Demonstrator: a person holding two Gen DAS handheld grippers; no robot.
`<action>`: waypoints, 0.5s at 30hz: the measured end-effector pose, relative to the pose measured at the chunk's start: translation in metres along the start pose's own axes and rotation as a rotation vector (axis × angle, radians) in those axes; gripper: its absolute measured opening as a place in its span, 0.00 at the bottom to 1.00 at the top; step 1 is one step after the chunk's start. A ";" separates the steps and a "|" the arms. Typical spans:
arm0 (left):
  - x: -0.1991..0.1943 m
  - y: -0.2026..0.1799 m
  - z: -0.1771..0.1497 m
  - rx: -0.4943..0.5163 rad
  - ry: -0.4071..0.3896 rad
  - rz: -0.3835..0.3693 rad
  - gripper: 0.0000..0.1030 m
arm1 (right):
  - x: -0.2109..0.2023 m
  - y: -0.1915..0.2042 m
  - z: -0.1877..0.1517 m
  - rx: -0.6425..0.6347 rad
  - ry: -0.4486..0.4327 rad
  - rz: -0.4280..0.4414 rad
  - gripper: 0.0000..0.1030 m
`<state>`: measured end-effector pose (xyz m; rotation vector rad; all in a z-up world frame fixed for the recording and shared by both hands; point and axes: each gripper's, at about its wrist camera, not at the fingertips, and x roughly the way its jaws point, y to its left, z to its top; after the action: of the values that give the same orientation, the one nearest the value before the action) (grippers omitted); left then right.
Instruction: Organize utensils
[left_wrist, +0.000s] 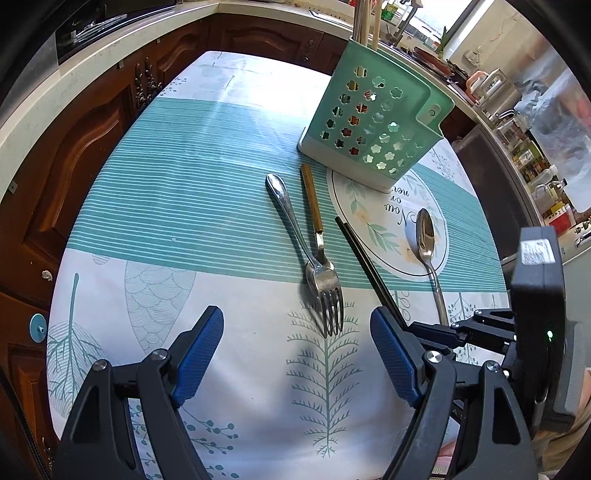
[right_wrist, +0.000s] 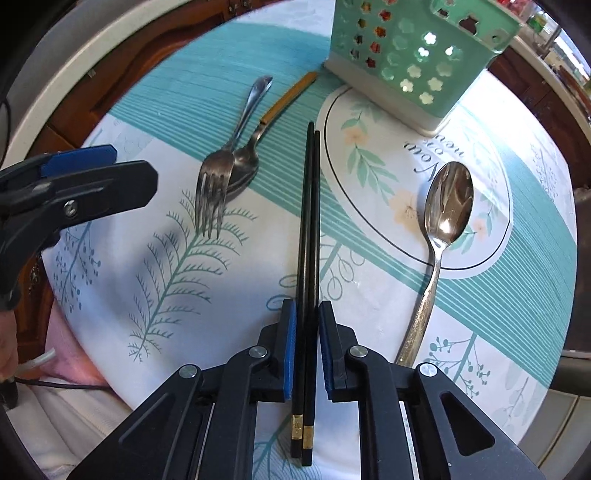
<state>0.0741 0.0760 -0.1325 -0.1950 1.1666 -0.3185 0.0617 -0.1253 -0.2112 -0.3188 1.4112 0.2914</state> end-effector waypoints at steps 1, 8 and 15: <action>-0.001 0.000 0.000 0.001 -0.004 -0.001 0.78 | 0.001 0.000 0.004 -0.010 0.029 0.001 0.11; -0.008 0.003 0.001 -0.005 -0.024 -0.009 0.78 | 0.005 0.005 0.024 -0.037 0.138 0.004 0.13; -0.009 0.005 0.000 -0.010 -0.024 -0.020 0.78 | 0.004 0.001 0.016 -0.029 0.174 0.006 0.27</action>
<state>0.0720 0.0835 -0.1265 -0.2190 1.1429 -0.3269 0.0761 -0.1181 -0.2135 -0.3702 1.5803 0.2947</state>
